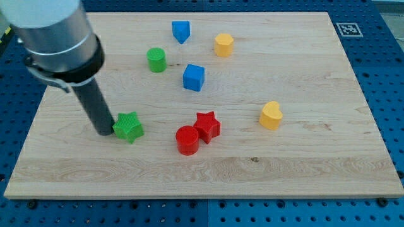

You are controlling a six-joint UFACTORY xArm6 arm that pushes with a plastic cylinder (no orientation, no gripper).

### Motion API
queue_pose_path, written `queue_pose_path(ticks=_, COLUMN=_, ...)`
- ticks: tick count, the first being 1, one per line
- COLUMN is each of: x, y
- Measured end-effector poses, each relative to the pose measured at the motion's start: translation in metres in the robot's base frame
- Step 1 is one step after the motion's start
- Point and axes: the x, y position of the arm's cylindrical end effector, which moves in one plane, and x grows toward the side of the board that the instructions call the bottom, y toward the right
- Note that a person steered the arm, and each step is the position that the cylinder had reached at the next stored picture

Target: Move the green circle a bit down

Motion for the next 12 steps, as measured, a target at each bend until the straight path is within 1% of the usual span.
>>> queue_pose_path(ticks=1, x=0.0, y=0.04)
queue_pose_path(ticks=2, x=0.001, y=0.065)
queue_pose_path(ticks=3, x=0.004, y=0.024)
queue_pose_path(ticks=4, x=-0.07, y=-0.044)
queue_pose_path(ticks=5, x=-0.171, y=-0.045)
queue_pose_path(ticks=6, x=-0.217, y=-0.021)
queue_pose_path(ticks=7, x=-0.217, y=0.028)
queue_pose_path(ticks=9, x=-0.211, y=0.044)
queue_pose_path(ticks=10, x=-0.201, y=0.054)
queue_pose_path(ticks=12, x=-0.169, y=0.056)
